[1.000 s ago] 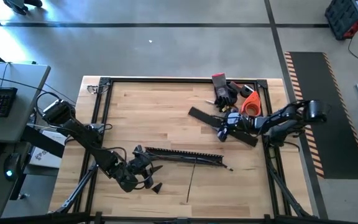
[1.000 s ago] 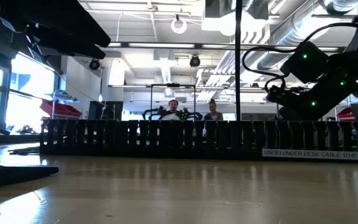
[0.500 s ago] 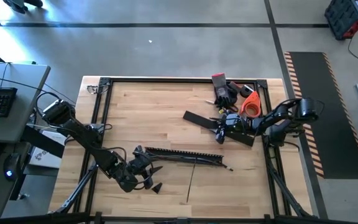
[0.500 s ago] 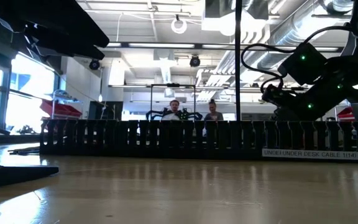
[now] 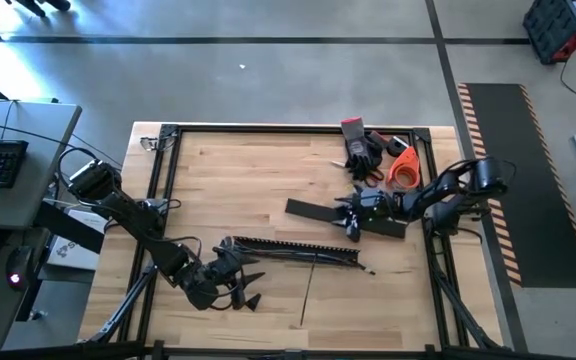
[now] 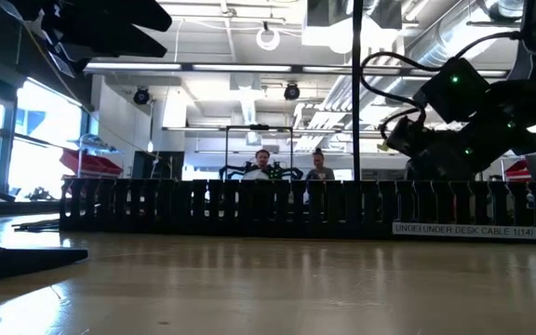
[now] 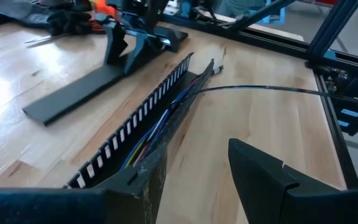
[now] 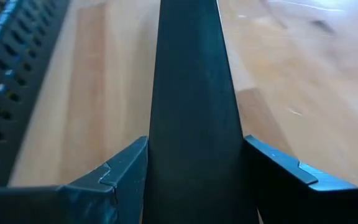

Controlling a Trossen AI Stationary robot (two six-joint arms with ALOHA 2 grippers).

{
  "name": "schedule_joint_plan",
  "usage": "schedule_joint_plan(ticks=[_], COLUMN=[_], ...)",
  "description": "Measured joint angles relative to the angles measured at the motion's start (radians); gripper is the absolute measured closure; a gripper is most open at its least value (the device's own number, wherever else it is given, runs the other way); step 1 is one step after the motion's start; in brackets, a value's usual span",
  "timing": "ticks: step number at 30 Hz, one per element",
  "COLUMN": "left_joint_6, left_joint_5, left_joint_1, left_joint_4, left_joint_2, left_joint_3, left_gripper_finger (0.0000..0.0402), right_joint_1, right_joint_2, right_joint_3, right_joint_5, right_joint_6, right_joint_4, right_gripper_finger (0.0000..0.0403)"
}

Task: Ziptie cables
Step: Close the black cable duct

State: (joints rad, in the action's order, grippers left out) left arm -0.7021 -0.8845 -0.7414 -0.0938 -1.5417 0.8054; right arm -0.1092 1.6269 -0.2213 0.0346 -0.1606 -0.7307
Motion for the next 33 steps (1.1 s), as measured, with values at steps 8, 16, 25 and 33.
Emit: schedule_joint_plan(ticks=[8,16,25,33], left_joint_6=[0.0,0.178,0.357,0.206], left_joint_5=[-0.001,-0.104,-0.127,0.148], left_joint_1=[0.0,-0.042,-0.044,0.074], left_joint_4=[-0.003,-0.086,0.129,0.511], left_joint_2=[0.0,0.007,0.181,0.4], left_joint_3=[0.0,0.03,0.133,0.104], left_gripper_finger=[0.0257,0.0262,0.0391,0.0401], right_joint_1=[0.092,0.103,0.227,0.315], right_joint_2=[0.003,-0.024,0.011,0.214], right_joint_3=[-0.097,-0.239,-0.681,-0.978], right_joint_5=[-0.103,-0.126,-0.14,-0.148], right_joint_6=[0.014,0.022,0.007,-0.104], right_joint_4=[0.041,0.122,0.662,0.821], right_gripper_finger=[0.0188,0.0188,0.0188,0.0188])
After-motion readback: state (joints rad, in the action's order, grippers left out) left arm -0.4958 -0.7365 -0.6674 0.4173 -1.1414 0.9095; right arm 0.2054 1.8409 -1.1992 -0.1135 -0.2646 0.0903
